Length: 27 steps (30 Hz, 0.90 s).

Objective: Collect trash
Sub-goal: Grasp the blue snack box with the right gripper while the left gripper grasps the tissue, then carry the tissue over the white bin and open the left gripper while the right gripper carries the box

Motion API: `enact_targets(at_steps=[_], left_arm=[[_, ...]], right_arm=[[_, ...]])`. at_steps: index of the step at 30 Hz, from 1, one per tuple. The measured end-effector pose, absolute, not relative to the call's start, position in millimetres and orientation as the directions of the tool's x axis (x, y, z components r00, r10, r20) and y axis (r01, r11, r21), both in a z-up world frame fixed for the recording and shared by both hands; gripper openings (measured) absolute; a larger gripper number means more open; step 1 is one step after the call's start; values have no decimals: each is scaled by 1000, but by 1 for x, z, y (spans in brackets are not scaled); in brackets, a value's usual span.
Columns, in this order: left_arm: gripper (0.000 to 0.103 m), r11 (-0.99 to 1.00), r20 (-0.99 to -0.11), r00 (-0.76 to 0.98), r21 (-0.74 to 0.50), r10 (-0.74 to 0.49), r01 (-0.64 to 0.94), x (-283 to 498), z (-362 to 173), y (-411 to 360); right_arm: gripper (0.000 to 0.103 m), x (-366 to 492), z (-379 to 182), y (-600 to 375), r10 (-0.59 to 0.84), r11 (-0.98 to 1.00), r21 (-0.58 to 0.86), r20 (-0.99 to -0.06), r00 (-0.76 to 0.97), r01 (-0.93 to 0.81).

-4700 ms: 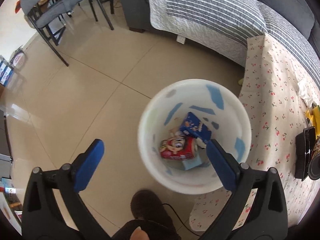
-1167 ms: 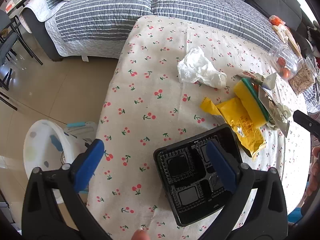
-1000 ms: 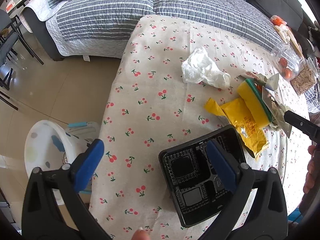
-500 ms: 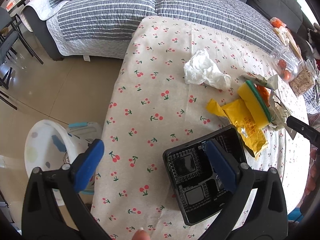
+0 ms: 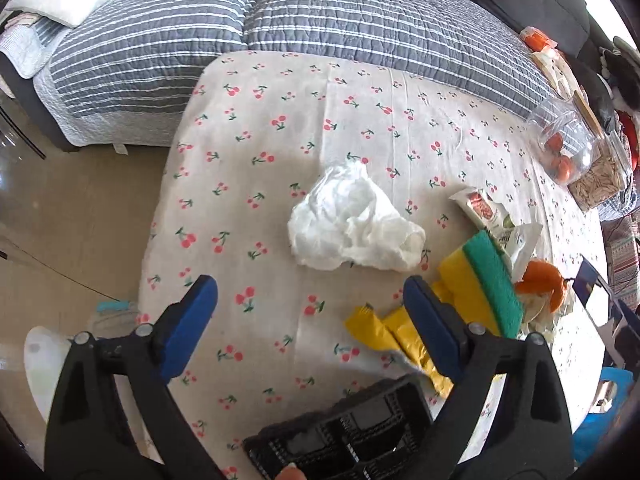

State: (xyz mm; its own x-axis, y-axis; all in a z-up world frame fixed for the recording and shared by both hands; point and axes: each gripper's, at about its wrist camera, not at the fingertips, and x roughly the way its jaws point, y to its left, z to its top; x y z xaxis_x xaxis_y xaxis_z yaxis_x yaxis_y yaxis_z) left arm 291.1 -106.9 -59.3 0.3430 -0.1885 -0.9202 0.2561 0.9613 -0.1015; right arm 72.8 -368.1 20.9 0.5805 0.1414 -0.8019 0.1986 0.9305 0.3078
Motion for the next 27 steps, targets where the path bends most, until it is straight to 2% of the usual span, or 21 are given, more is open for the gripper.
enact_targets(at_steps=[9, 11, 12, 14, 17, 27], left_arm=[[59, 936, -935, 295, -93, -199, 339, 304, -82, -146], [41, 934, -937, 273, -119, -218, 337, 304, -87, -148], [37, 933, -932, 271, -145, -241, 329, 303, -88, -148], [14, 928, -923, 270, -179, -274, 328, 302, -88, -149], [9, 926, -921, 296, -141, -252, 350, 295, -82, -152], [9, 930, -868, 382, -204, -317, 307, 270, -41, -109]], right_arm=[[73, 69, 14, -389, 166, 914, 343, -803, 572, 218], [73, 69, 13, -392, 175, 906, 359, -800, 573, 225], [73, 68, 14, -394, 180, 901, 368, -798, 576, 228], [73, 66, 15, -399, 188, 892, 385, -790, 583, 235], [73, 63, 19, -403, 216, 875, 424, -774, 595, 233], [73, 50, 33, -405, 307, 816, 540, -707, 638, 206]])
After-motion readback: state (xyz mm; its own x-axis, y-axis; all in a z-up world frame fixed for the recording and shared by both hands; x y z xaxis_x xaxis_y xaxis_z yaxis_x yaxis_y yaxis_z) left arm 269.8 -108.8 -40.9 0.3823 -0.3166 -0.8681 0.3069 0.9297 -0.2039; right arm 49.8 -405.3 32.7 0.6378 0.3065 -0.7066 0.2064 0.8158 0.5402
